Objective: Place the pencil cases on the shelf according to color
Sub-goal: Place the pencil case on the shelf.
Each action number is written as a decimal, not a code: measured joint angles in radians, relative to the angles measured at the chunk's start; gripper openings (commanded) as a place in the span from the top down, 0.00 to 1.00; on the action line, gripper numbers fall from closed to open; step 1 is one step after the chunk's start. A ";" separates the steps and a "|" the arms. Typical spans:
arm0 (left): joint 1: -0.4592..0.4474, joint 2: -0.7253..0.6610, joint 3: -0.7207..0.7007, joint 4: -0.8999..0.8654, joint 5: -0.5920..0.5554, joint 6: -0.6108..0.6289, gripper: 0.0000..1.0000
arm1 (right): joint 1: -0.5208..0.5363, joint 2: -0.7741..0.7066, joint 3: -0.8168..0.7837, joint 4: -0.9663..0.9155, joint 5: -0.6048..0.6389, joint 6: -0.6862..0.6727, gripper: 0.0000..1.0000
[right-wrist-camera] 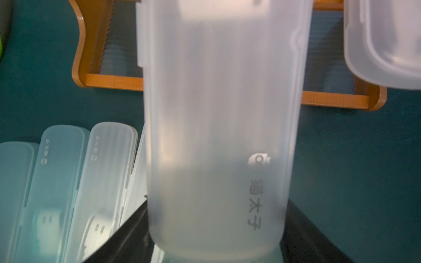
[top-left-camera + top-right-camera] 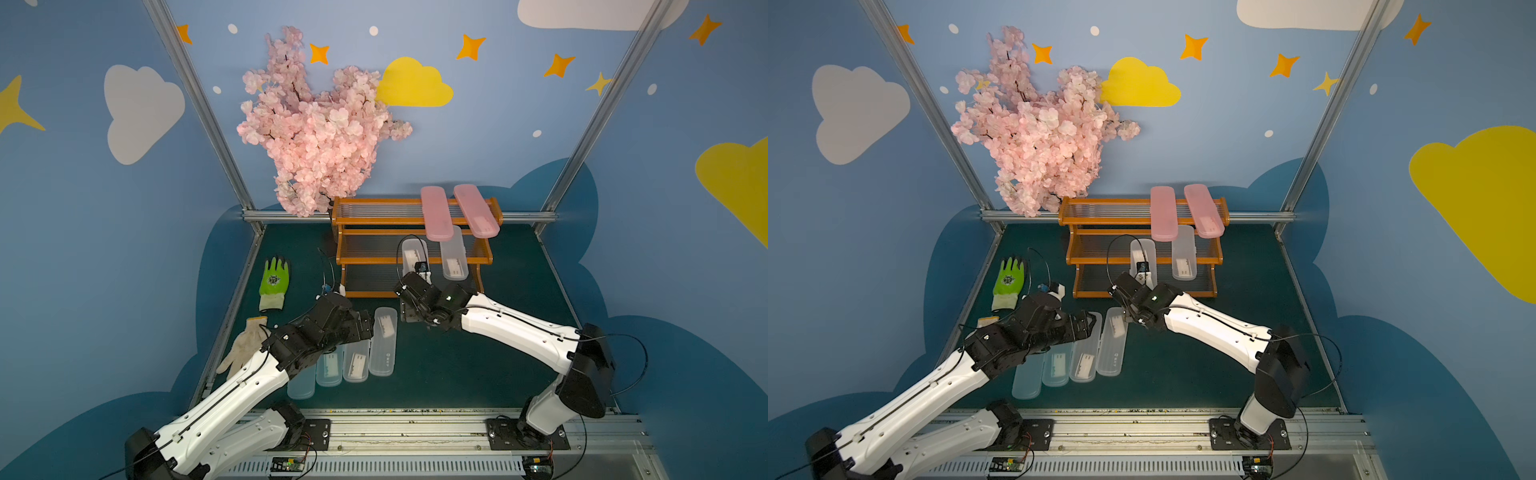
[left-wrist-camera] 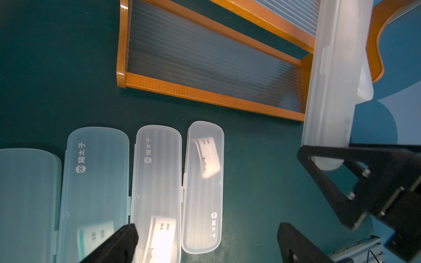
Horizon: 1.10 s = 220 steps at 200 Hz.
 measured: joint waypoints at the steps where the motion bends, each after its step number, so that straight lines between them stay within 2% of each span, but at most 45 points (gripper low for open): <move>1: 0.000 0.000 0.000 0.000 0.001 0.000 0.00 | -0.001 0.002 0.002 0.000 0.000 0.000 0.40; 71: 0.035 0.012 -0.006 0.039 0.077 0.015 0.00 | -0.124 0.186 0.225 -0.043 -0.054 -0.055 0.40; 113: 0.054 0.017 -0.026 0.059 0.111 0.034 0.00 | -0.164 0.272 0.360 -0.105 -0.084 -0.083 0.35; 128: 0.064 0.017 -0.031 0.061 0.121 0.041 0.00 | -0.174 0.288 0.380 -0.118 -0.095 -0.089 0.28; 178: 0.094 0.017 -0.035 0.068 0.146 0.054 0.00 | -0.192 0.318 0.425 -0.138 -0.122 -0.102 0.23; 220: 0.107 0.014 -0.040 0.068 0.163 0.056 0.00 | -0.200 0.320 0.446 -0.150 -0.131 -0.104 0.06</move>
